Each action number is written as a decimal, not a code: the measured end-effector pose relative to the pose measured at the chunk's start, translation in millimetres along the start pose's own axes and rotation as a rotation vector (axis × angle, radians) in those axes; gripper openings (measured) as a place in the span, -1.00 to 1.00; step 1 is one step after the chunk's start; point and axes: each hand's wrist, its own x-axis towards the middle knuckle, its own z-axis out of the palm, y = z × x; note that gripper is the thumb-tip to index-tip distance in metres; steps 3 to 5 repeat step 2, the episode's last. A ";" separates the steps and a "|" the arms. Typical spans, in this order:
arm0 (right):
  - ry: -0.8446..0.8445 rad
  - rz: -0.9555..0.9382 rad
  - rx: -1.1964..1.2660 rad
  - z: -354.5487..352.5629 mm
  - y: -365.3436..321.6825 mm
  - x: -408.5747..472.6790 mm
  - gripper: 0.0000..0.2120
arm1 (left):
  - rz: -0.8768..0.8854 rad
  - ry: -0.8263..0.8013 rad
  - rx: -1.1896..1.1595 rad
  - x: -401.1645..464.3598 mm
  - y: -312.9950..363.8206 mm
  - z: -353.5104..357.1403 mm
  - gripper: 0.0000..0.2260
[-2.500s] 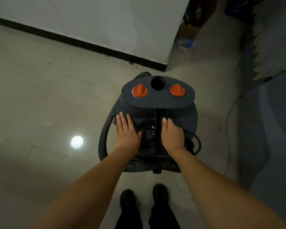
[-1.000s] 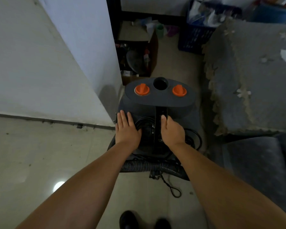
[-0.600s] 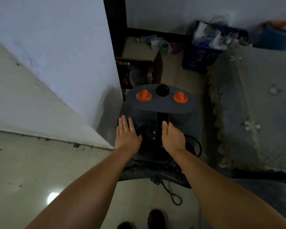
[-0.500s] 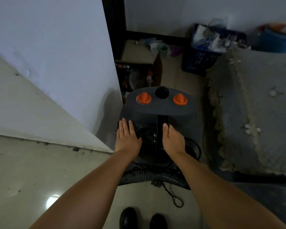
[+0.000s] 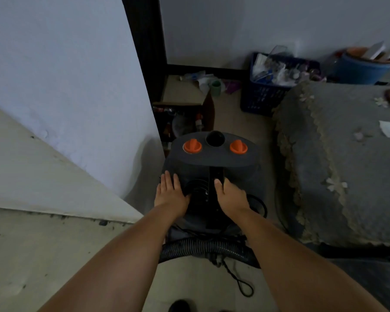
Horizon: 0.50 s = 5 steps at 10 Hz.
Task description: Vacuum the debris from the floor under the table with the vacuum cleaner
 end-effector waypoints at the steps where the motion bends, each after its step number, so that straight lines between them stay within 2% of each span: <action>1: -0.025 0.030 -0.137 -23.5 4.1 -1.1 -0.55 | -0.004 -0.101 -0.029 -7.9 0.5 -24.5 -0.25; 2: -0.082 0.042 -0.189 -68.5 -1.0 -8.4 -0.53 | 0.118 -0.090 -0.038 -31.2 -6.7 -57.0 -0.30; 5: -0.082 0.042 -0.189 -68.5 -1.0 -8.4 -0.53 | 0.118 -0.090 -0.038 -31.2 -6.7 -57.0 -0.30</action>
